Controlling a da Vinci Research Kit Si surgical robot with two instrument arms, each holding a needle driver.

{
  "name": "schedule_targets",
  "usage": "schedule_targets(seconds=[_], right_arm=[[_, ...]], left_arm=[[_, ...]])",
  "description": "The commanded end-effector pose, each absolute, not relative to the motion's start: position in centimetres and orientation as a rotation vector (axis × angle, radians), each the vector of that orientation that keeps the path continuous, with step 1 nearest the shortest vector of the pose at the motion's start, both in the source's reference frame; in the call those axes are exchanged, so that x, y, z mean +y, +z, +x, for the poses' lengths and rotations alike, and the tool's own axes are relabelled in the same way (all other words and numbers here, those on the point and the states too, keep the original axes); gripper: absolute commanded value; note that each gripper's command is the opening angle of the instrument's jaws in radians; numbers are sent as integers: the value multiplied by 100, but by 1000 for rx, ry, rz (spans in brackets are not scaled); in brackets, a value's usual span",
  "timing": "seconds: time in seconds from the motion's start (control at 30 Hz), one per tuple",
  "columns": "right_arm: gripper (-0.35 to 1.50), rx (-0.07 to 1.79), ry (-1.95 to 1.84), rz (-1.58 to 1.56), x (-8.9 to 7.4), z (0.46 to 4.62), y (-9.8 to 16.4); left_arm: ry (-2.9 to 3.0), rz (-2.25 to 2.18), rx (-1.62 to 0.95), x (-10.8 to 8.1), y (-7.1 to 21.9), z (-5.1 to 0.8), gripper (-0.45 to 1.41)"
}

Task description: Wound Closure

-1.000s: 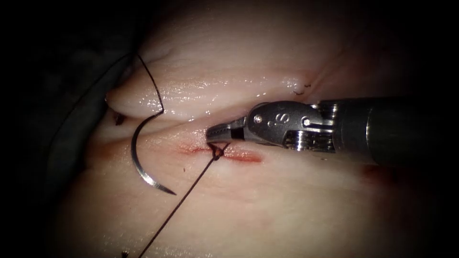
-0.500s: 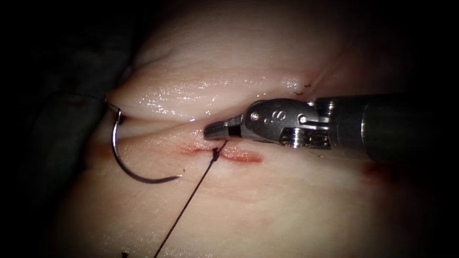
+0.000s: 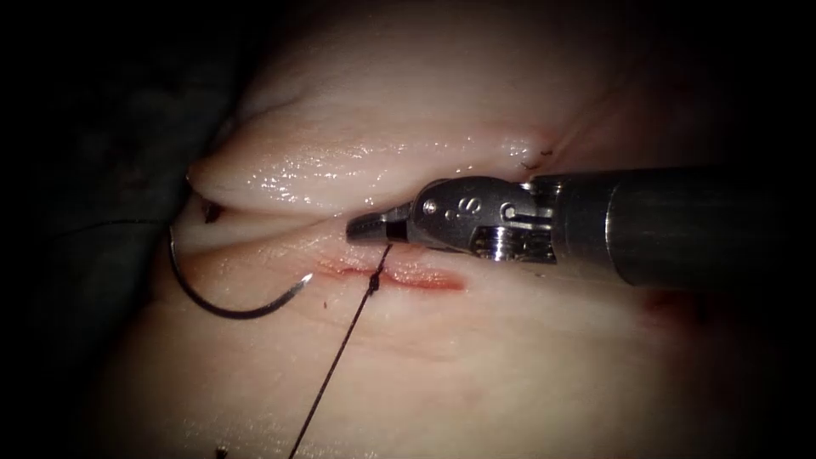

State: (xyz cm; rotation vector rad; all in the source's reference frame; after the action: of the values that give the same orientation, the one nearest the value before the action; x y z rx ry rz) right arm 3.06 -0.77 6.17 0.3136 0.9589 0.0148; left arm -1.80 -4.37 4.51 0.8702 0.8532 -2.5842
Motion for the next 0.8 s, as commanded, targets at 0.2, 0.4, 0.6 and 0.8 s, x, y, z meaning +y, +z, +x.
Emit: schedule_targets(seconds=[0.2,0.4,0.6,0.8], right_arm=[[-35,966,33,284,-73,307,619],[-35,983,44,276,-76,308,616],[41,1082,86,249,-83,306,606],[123,1179,226,235,-85,294,587]], left_arm=[[-2559,869,883,-447,456,-189,-45],[-2595,893,786,-428,449,-196,-45],[-2709,1062,534,-368,422,-204,-45],[-2745,1179,290,-303,394,-219,-45]])
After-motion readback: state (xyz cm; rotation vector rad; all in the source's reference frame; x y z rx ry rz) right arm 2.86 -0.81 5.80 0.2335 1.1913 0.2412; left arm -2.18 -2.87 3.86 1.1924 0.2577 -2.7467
